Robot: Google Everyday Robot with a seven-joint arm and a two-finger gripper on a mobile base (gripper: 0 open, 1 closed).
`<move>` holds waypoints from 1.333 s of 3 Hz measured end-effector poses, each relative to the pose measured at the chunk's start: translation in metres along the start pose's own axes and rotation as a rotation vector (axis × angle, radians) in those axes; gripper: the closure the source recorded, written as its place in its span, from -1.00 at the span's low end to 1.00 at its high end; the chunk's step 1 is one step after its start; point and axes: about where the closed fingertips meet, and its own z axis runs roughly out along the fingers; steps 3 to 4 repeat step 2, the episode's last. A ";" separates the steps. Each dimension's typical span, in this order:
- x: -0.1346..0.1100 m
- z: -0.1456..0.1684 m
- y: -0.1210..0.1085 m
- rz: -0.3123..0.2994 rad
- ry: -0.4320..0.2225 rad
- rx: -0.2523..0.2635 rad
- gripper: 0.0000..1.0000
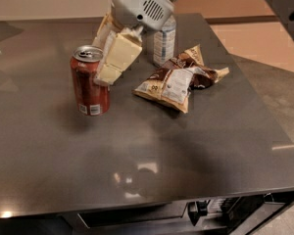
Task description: Pick coke can
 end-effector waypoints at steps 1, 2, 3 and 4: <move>-0.007 -0.016 0.011 -0.034 -0.035 -0.014 1.00; -0.007 -0.016 0.011 -0.034 -0.035 -0.014 1.00; -0.007 -0.016 0.011 -0.034 -0.035 -0.014 1.00; -0.007 -0.016 0.011 -0.034 -0.035 -0.014 1.00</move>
Offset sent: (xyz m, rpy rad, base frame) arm -0.0086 -0.0075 0.0137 0.0288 -0.0001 0.0307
